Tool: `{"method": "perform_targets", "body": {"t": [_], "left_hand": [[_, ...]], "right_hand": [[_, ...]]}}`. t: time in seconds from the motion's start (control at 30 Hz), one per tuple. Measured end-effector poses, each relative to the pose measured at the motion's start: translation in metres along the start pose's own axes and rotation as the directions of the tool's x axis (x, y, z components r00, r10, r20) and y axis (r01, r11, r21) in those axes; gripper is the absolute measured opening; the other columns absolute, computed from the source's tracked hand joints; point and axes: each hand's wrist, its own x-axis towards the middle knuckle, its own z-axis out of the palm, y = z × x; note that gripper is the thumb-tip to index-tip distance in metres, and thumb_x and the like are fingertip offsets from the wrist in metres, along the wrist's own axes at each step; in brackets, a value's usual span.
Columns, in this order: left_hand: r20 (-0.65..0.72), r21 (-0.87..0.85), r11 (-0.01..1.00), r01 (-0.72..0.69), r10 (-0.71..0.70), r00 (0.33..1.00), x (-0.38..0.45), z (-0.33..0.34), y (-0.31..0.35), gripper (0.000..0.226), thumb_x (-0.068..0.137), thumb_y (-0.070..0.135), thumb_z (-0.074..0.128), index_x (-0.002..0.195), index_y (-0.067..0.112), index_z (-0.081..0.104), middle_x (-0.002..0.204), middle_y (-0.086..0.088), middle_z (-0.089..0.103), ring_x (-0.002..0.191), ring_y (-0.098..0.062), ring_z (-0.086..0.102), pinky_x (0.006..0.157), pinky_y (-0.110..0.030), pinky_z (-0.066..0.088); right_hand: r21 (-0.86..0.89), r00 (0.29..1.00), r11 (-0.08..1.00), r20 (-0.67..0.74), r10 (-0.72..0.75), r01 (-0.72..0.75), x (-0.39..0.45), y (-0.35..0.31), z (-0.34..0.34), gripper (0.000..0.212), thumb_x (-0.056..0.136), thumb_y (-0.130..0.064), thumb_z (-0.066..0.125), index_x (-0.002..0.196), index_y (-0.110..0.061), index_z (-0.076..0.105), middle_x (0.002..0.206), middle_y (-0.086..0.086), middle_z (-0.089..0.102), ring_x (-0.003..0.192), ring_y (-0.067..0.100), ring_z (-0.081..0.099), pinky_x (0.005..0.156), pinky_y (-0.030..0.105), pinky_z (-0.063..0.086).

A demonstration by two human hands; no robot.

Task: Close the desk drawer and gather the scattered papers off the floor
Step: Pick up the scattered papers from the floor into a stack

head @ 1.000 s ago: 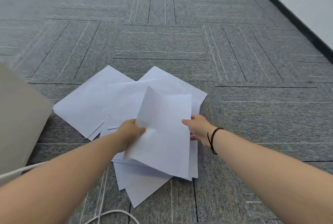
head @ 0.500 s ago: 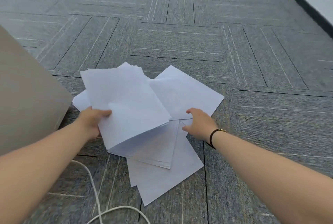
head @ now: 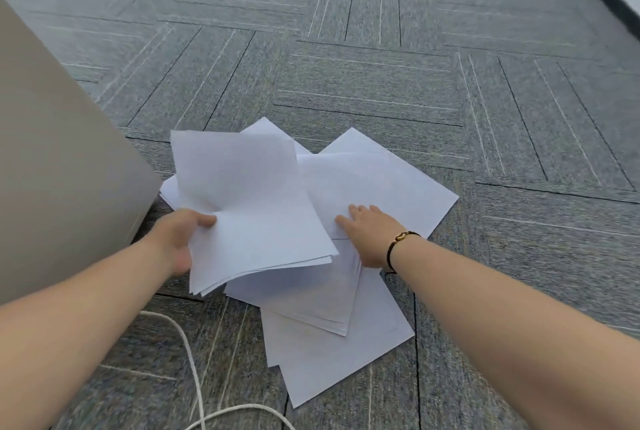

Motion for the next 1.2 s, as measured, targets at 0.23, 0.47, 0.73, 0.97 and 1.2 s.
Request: {"method": "perform_targets", "body": {"t": [0.23,0.47,0.73,0.97,1.2], "left_hand": [[0.007,-0.014,1.000,0.014,-0.014,1.000,0.003,0.000,0.001,0.036,0.092,0.006,0.052,0.127,0.008,0.061,0.117,-0.015,0.071,0.099,-0.033,0.069,0.078,-0.045,0.054],[0.143,-0.081,0.996,-0.036,0.047,0.989,-0.005,0.006,0.012,0.030,0.094,0.009,0.048,0.116,0.013,0.066,0.093,-0.009,0.077,0.074,-0.027,0.076,0.077,-0.043,0.053],[0.263,-0.262,0.964,-0.052,0.123,0.957,-0.010,0.020,0.027,0.042,0.091,0.014,0.045,0.127,0.013,0.065,0.121,-0.010,0.070,0.104,-0.031,0.068,0.096,-0.047,0.048],[0.316,-0.059,0.998,0.009,0.010,0.949,-0.011,0.041,0.019,0.033,0.090,0.018,0.051,0.115,0.007,0.070,0.101,-0.012,0.075,0.084,-0.030,0.073,0.090,-0.044,0.050],[0.086,0.384,0.923,-0.041,0.008,0.996,0.004,0.042,-0.018,0.030,0.088,-0.005,0.062,0.118,-0.002,0.063,0.112,-0.024,0.070,0.093,-0.038,0.068,0.082,-0.049,0.055]], "right_hand": [[-0.101,0.963,0.995,-0.263,-0.053,0.027,0.004,-0.001,0.006,0.043,0.089,-0.004,0.048,0.132,-0.007,0.042,0.093,0.014,0.064,0.069,0.032,0.057,0.070,0.037,0.037],[0.242,0.899,0.945,-0.325,0.293,-0.221,-0.009,0.003,-0.004,0.012,0.083,-0.002,0.051,0.085,-0.012,0.057,0.075,0.011,0.064,0.068,0.034,0.063,0.056,0.031,0.035],[0.812,0.885,-0.574,0.185,0.427,0.107,-0.023,0.045,-0.051,0.015,0.097,-0.013,0.053,0.097,-0.010,0.067,0.088,0.007,0.075,0.075,0.021,0.071,0.077,0.036,0.059],[0.867,0.881,-0.474,0.337,0.332,-0.154,-0.041,0.017,0.001,0.024,0.096,-0.005,0.047,0.112,-0.011,0.065,0.107,0.013,0.073,0.092,0.032,0.069,0.090,0.058,0.050],[0.875,0.863,-0.350,0.434,0.259,-0.335,-0.042,-0.026,0.010,0.016,0.081,-0.004,0.059,0.091,-0.009,0.070,0.085,0.015,0.069,0.072,0.027,0.061,0.060,0.033,0.054]]}}
